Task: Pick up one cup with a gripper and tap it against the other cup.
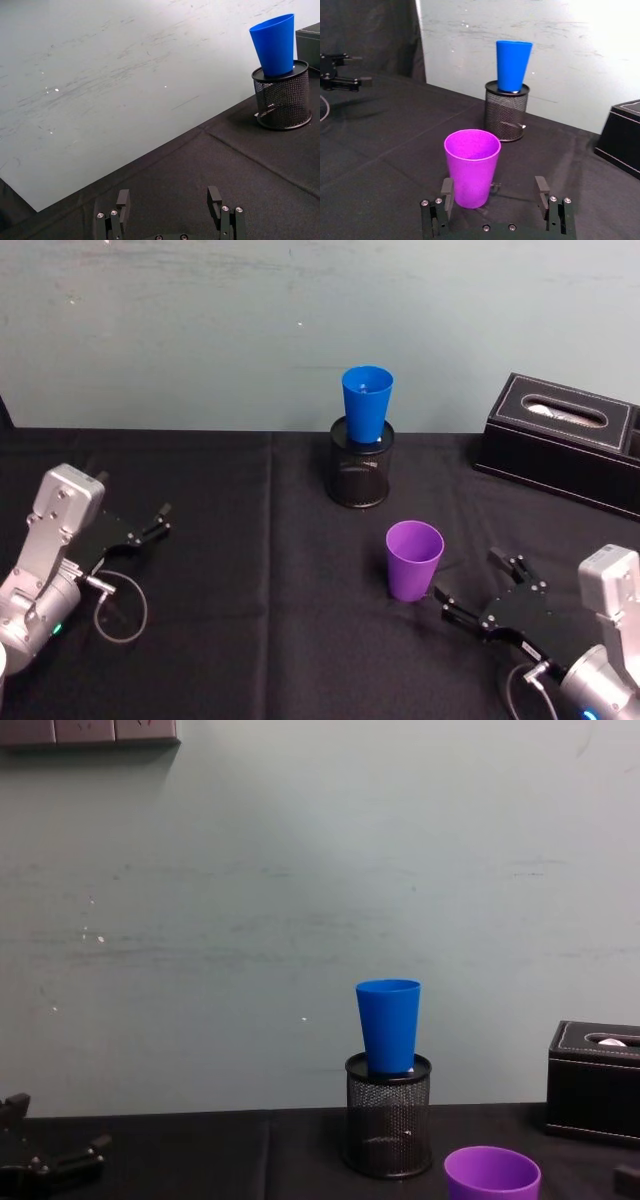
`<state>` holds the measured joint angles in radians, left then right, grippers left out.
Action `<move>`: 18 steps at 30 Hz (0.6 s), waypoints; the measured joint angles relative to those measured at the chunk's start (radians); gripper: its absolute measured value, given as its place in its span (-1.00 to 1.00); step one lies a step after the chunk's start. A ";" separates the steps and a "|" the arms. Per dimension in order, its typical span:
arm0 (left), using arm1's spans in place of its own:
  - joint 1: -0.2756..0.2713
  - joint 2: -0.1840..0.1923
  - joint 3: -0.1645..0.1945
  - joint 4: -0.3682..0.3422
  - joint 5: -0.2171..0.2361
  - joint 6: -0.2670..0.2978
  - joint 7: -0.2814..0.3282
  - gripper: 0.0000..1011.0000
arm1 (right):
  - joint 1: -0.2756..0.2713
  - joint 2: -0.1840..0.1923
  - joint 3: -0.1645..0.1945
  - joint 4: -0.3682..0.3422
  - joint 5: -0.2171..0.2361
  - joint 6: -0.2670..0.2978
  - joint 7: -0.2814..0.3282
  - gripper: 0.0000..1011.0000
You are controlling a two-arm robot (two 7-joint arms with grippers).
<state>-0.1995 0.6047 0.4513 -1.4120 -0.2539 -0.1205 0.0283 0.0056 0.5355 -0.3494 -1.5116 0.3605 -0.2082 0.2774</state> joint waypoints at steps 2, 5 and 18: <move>0.000 0.000 0.000 0.000 0.000 0.000 0.000 1.00 | 0.012 -0.010 -0.004 0.017 -0.010 -0.004 0.010 0.98; 0.000 0.000 0.000 0.000 0.000 0.000 0.000 1.00 | 0.033 -0.030 -0.006 0.042 -0.014 -0.009 0.028 0.98; 0.000 0.000 0.000 0.000 0.000 0.000 0.000 1.00 | 0.068 -0.076 -0.008 0.098 -0.029 -0.014 0.081 0.98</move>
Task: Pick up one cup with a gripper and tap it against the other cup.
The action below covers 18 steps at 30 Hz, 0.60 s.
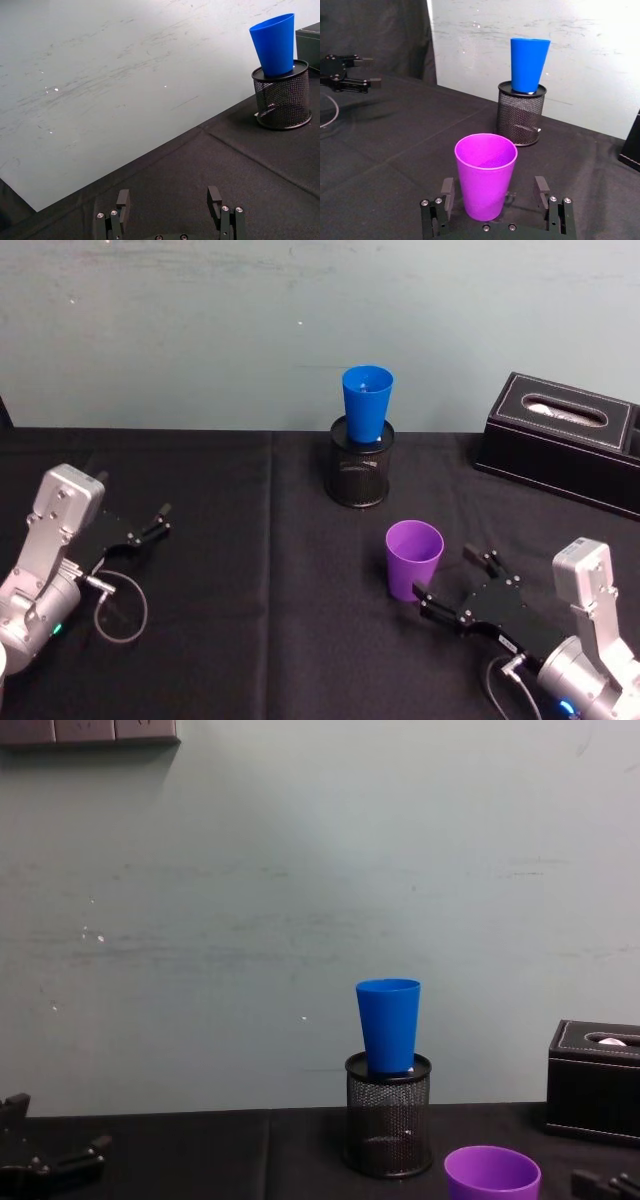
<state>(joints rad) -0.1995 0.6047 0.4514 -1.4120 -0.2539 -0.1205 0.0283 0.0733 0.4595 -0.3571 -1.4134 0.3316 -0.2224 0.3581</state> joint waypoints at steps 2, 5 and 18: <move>0.000 0.000 0.000 0.000 0.000 0.000 0.000 1.00 | -0.002 -0.002 0.001 0.000 -0.001 0.002 0.006 0.98; 0.000 0.000 0.000 0.000 0.000 0.000 0.000 1.00 | -0.005 -0.007 0.004 0.000 -0.006 0.005 0.014 0.98; 0.000 0.000 0.000 0.000 0.000 0.000 0.000 1.00 | -0.013 -0.016 0.016 -0.006 -0.011 0.010 0.028 0.98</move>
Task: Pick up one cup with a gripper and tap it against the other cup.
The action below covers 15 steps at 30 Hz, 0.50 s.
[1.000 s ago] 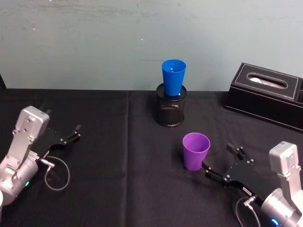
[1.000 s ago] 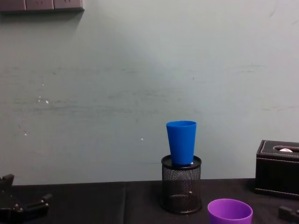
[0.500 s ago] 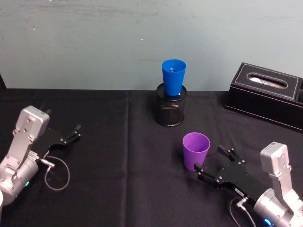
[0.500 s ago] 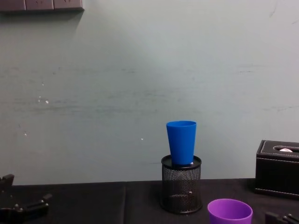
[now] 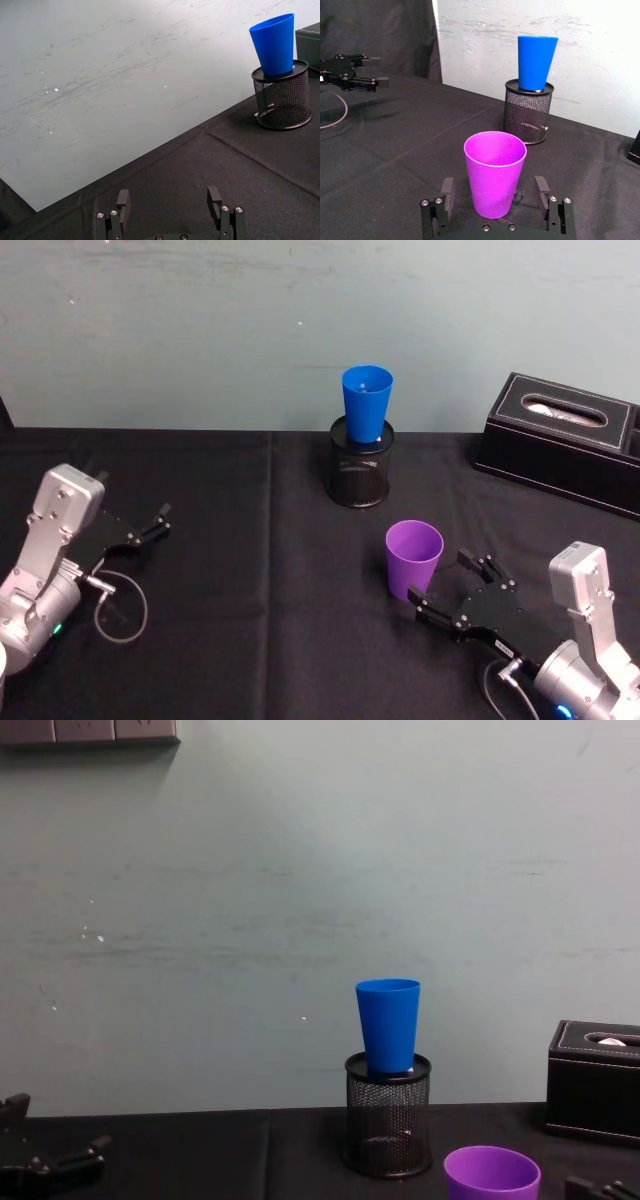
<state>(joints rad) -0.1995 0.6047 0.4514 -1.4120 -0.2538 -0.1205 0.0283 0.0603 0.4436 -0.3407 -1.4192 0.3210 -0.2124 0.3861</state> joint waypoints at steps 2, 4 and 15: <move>0.000 0.000 0.000 0.000 0.000 0.000 0.000 1.00 | 0.000 0.000 0.000 0.000 0.000 0.000 0.000 0.98; 0.000 0.000 0.000 0.000 0.000 0.000 0.000 1.00 | 0.000 0.000 -0.001 0.000 0.000 0.000 0.000 0.98; 0.000 0.000 0.000 0.000 0.000 0.000 0.000 1.00 | 0.001 0.001 -0.002 -0.001 0.000 0.000 -0.002 0.98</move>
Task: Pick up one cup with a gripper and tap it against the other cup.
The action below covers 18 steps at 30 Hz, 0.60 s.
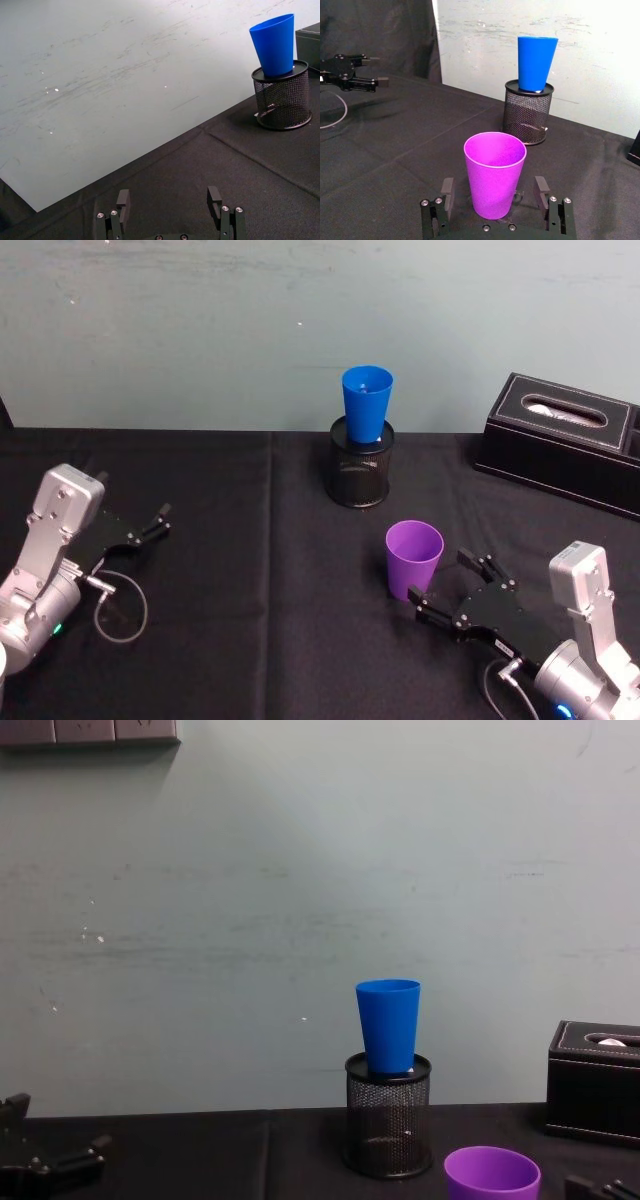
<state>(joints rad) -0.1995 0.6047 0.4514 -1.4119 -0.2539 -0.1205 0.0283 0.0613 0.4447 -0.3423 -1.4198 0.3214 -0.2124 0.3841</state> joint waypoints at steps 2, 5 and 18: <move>0.000 0.000 0.000 0.000 0.000 0.000 0.000 1.00 | 0.000 0.000 0.000 0.000 0.000 0.000 -0.001 0.98; 0.000 0.000 0.000 0.000 0.000 0.000 0.000 1.00 | 0.000 0.000 0.000 0.000 0.000 0.000 -0.001 0.98; 0.000 0.000 0.000 0.000 0.000 0.000 0.000 1.00 | 0.021 -0.049 0.013 0.043 0.004 0.003 0.037 0.98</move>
<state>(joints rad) -0.1995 0.6047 0.4514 -1.4120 -0.2538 -0.1205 0.0283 0.0822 0.3957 -0.3297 -1.3763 0.3251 -0.2098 0.4213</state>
